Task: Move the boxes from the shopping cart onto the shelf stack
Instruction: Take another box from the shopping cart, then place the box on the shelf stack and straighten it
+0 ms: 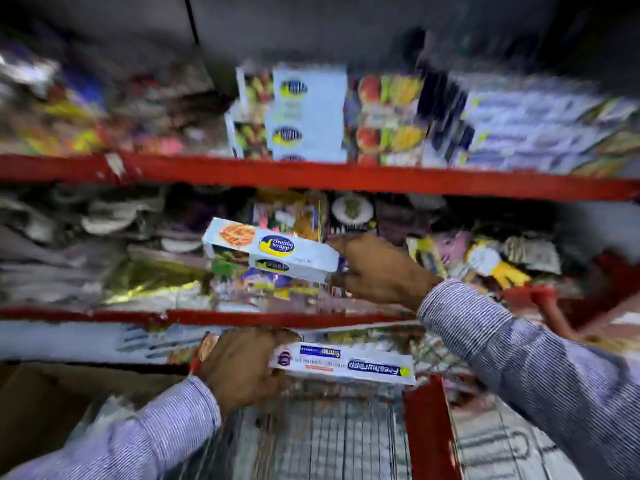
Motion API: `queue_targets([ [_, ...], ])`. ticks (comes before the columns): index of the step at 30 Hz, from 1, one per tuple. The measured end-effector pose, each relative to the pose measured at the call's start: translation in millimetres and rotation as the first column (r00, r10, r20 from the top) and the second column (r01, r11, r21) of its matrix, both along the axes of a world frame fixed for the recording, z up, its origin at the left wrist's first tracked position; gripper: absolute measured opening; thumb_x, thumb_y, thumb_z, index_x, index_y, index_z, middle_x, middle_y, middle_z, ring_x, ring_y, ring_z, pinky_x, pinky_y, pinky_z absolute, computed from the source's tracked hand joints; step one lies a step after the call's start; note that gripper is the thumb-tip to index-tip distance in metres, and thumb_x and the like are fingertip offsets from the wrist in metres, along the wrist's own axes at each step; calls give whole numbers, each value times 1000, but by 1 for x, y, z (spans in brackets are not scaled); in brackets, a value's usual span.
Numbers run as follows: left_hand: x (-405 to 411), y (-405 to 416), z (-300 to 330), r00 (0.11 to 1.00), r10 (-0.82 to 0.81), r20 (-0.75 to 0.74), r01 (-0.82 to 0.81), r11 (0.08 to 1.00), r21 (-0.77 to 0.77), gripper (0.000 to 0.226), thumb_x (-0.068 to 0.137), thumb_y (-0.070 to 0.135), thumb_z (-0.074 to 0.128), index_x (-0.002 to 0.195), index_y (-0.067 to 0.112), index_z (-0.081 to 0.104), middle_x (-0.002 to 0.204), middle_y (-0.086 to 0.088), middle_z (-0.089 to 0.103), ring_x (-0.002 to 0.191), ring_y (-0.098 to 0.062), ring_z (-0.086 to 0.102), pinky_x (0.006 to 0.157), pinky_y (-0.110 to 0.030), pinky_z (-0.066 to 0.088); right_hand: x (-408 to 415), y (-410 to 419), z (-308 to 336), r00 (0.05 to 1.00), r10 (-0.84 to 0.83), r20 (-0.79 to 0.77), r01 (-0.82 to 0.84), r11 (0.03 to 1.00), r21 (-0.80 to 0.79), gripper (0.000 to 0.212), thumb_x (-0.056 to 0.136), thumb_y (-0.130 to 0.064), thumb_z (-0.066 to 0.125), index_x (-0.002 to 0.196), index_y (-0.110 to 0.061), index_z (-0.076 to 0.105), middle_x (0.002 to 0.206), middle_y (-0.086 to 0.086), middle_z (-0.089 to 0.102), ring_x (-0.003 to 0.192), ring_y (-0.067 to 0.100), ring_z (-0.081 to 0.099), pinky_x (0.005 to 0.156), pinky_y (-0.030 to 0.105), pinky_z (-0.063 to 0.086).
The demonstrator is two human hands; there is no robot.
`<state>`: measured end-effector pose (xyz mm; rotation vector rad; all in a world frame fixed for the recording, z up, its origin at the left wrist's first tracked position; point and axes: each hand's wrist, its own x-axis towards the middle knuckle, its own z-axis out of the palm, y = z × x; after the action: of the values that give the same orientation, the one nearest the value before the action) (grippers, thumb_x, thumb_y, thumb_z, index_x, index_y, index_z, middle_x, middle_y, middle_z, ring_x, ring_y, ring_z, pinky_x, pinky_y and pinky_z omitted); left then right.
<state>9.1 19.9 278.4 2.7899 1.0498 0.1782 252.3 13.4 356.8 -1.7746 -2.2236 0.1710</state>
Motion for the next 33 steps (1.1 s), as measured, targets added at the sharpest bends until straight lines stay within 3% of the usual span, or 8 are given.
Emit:
queue_targets([
  [3, 7, 15, 73, 997, 38, 61, -45, 991, 125, 59, 52, 59, 68, 109, 45, 67, 90, 13, 76, 80, -11, 71, 63, -24, 54, 2, 11, 74, 998, 45, 36, -48, 994, 93, 40, 82, -34, 63, 116, -15, 55, 112, 14, 68, 101, 33, 63, 80, 40, 53],
  [7, 19, 39, 142, 997, 34, 76, -50, 975, 217, 64, 57, 73, 63, 117, 52, 59, 99, 12, 75, 96, -14, 68, 74, -28, 51, 11, 27, 135, 998, 12, 66, -24, 984, 177, 29, 83, -26, 67, 105, -8, 58, 101, 15, 67, 92, 31, 62, 66, 30, 37],
  [13, 38, 68, 214, 987, 22, 161, -53, 980, 191, 60, 55, 61, 67, 113, 46, 65, 104, 16, 74, 100, -12, 67, 82, -28, 52, 36, 64, 173, 992, -119, 46, 112, 984, 138, 46, 84, -31, 68, 122, -10, 53, 117, 18, 63, 106, 33, 59, 86, 36, 47],
  [16, 51, 81, 229, 984, 35, 176, -68, 980, 189, 59, 56, 56, 71, 114, 45, 67, 109, 19, 72, 99, -9, 65, 84, -26, 51, 48, 77, 176, 985, -170, 34, 164, 977, 133, 51, 84, -30, 66, 129, -13, 49, 128, 15, 60, 117, 31, 56, 95, 38, 47],
  [19, 63, 92, 239, 984, 21, 178, -49, 986, 159, 56, 56, 53, 72, 111, 47, 68, 106, 18, 74, 91, -7, 67, 75, -21, 52, 55, 93, 176, 977, -210, 40, 201, 968, 152, 47, 83, -20, 69, 126, -12, 54, 128, 15, 62, 117, 32, 58, 96, 37, 49],
  [23, 74, 106, 249, 982, 20, 187, -45, 990, 131, 51, 59, 49, 73, 109, 46, 69, 102, 19, 75, 86, -4, 67, 66, -14, 42, 60, 120, 173, 974, -219, 50, 209, 965, 159, 46, 89, -22, 64, 131, -7, 52, 134, 19, 57, 122, 33, 52, 101, 33, 40],
  [28, 81, 133, 245, 980, 37, 194, -62, 990, 129, 54, 55, 55, 70, 109, 48, 69, 102, 19, 75, 88, -6, 66, 77, -22, 52, 61, 150, 160, 974, -216, 62, 205, 968, 148, 43, 92, -20, 60, 130, -1, 50, 131, 24, 50, 124, 38, 44, 100, 31, 35],
  [33, 85, 151, 240, 981, 39, 191, -67, 987, 144, 54, 57, 54, 72, 111, 49, 68, 106, 22, 73, 94, -5, 66, 80, -18, 45, 62, 166, 157, 976, -213, 45, 205, 968, 143, 48, 92, -21, 61, 135, -4, 46, 131, 21, 49, 125, 35, 42, 103, 31, 34],
])
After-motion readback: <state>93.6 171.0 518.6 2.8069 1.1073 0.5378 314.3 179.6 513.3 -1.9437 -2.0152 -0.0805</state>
